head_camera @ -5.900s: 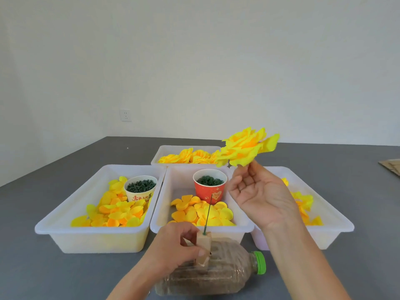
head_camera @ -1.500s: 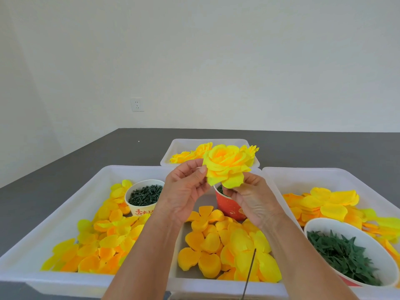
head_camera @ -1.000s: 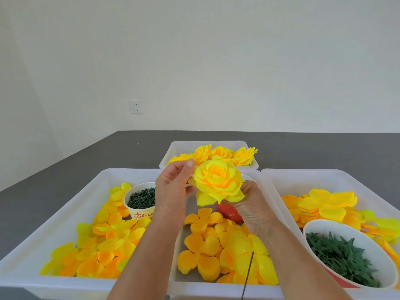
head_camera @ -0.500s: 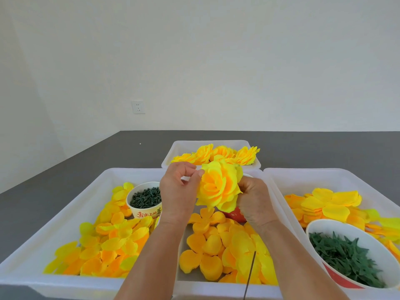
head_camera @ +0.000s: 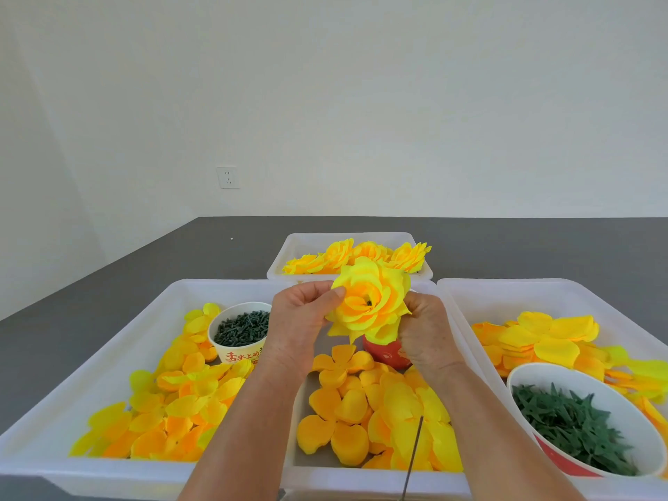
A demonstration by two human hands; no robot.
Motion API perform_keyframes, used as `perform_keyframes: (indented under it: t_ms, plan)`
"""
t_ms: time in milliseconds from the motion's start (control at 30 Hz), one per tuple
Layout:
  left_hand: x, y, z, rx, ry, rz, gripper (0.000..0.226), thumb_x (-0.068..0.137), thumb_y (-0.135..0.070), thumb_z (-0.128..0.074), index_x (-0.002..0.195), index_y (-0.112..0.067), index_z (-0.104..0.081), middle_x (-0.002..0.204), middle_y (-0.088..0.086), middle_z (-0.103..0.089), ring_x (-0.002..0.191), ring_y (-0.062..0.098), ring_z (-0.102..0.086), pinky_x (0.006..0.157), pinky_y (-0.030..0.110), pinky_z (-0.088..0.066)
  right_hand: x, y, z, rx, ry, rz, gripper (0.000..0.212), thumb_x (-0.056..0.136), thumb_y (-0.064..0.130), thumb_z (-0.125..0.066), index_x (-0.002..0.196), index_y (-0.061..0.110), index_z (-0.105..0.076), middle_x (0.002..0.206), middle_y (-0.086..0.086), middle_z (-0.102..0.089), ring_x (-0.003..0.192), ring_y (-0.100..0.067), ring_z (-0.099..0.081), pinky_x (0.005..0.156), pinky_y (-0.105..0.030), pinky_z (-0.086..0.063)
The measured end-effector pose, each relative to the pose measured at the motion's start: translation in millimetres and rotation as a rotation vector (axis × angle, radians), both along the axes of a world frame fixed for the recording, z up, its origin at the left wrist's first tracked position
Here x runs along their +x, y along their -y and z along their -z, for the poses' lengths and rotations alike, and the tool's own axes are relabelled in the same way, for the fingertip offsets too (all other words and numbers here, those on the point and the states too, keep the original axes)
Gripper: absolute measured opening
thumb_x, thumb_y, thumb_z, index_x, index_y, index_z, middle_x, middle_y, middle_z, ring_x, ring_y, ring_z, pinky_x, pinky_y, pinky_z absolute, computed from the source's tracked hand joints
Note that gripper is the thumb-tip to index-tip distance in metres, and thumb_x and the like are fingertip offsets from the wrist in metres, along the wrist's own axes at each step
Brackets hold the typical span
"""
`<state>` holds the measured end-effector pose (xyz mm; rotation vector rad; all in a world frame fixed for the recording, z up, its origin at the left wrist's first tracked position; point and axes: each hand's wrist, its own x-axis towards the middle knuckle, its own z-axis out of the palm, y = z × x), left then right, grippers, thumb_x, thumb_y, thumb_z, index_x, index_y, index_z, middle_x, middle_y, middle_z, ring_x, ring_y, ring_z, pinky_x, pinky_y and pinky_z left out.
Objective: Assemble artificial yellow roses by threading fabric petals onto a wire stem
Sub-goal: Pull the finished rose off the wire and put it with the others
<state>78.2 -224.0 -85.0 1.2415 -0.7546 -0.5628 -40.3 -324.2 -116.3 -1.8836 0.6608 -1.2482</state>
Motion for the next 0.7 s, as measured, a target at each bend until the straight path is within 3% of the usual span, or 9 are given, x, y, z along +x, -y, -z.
perform_keyframes:
  t_ms: [67, 133, 267, 333, 400, 433, 500, 600, 700]
  plan:
    - [1, 0, -1, -0.021, -0.073, 0.032, 0.009, 0.082, -0.003, -0.063, 0.080, -0.007, -0.070, 0.078, 0.011, -0.073, 0.075, 0.021, -0.068, 0.069, 0.031, -0.057, 1, 2, 1, 0.026, 0.010, 0.006, 0.021, 0.080, -0.001, -0.068, 0.067, 0.015, -0.072, 0.071, -0.009, -0.070, 0.067, -0.020, -0.060, 0.062, -0.029, -0.050]
    - [0, 0, -2, -0.030, -0.108, 0.045, 0.008, 0.083, -0.002, -0.062, 0.080, -0.003, -0.068, 0.073, 0.008, -0.072, 0.067, 0.018, -0.068, 0.060, 0.026, -0.056, 1, 2, 2, 0.016, 0.006, 0.015, 0.016, 0.083, -0.001, -0.065, 0.070, 0.008, -0.071, 0.073, -0.012, -0.069, 0.068, -0.021, -0.060, 0.062, -0.022, -0.049]
    - [-2, -1, -1, 0.007, -0.027, -0.006, 0.022, 0.081, -0.016, -0.067, 0.085, 0.005, -0.067, 0.095, 0.024, -0.067, 0.081, 0.027, -0.058, 0.080, 0.046, -0.052, -1, 1, 1, 0.055, -0.004, -0.001, 0.018, 0.085, 0.004, -0.063, 0.069, 0.011, -0.066, 0.072, -0.005, -0.066, 0.065, -0.010, -0.055, 0.056, -0.006, -0.044]
    - [-2, -2, -2, -0.003, -0.038, -0.006, 0.019, 0.081, -0.012, -0.066, 0.081, 0.007, -0.065, 0.104, 0.024, -0.066, 0.087, 0.031, -0.057, 0.089, 0.052, -0.048, 0, 2, 2, 0.043, -0.013, 0.005, 0.019, 0.086, 0.004, -0.062, 0.068, 0.006, -0.066, 0.073, -0.009, -0.067, 0.067, -0.020, -0.057, 0.060, -0.016, -0.049]
    - [-2, -2, -2, -0.009, -0.017, -0.026, 0.014, 0.081, -0.008, -0.067, 0.073, 0.004, -0.064, 0.105, 0.018, -0.068, 0.094, 0.036, -0.061, 0.090, 0.052, -0.048, 1, 4, 4, 0.011, -0.036, 0.022, 0.016, 0.087, 0.002, -0.060, 0.074, -0.004, -0.068, 0.077, -0.020, -0.068, 0.076, -0.034, -0.060, 0.068, -0.038, -0.052]
    - [-2, -2, -2, -0.017, 0.014, -0.051, 0.014, 0.080, -0.007, -0.067, 0.070, 0.003, -0.065, 0.103, 0.016, -0.069, 0.097, 0.036, -0.062, 0.089, 0.050, -0.048, 2, 5, 4, 0.004, -0.043, 0.034, 0.015, 0.087, 0.002, -0.060, 0.076, -0.004, -0.069, 0.079, -0.021, -0.068, 0.077, -0.035, -0.060, 0.068, -0.040, -0.052]
    - [-4, -2, -3, -0.050, 0.072, -0.083, 0.020, 0.078, -0.012, -0.070, 0.069, 0.005, -0.064, 0.097, 0.012, -0.070, 0.092, 0.031, -0.063, 0.085, 0.046, -0.050, 1, 5, 5, 0.013, -0.044, 0.045, 0.014, 0.087, 0.003, -0.061, 0.077, 0.000, -0.070, 0.079, -0.016, -0.069, 0.074, -0.027, -0.060, 0.064, -0.032, -0.050]
    - [-10, -4, -5, -0.035, 0.093, -0.025, 0.054, 0.067, -0.041, -0.070, 0.079, 0.011, -0.064, 0.078, 0.023, -0.063, 0.074, 0.024, -0.054, 0.075, 0.038, -0.047, 1, 5, 4, 0.036, -0.055, 0.028, 0.013, 0.087, 0.006, -0.062, 0.080, -0.003, -0.069, 0.080, -0.018, -0.067, 0.073, -0.019, -0.056, 0.065, -0.026, -0.046]
    - [-11, -4, -5, 0.029, 0.068, 0.020, 0.040, 0.066, -0.044, -0.069, 0.074, -0.005, -0.073, 0.080, 0.020, -0.070, 0.075, 0.023, -0.060, 0.077, 0.040, -0.050, 1, 5, 3, 0.037, -0.056, 0.024, 0.013, 0.087, 0.006, -0.063, 0.080, -0.004, -0.069, 0.080, -0.020, -0.067, 0.073, -0.021, -0.056, 0.067, -0.028, -0.049]
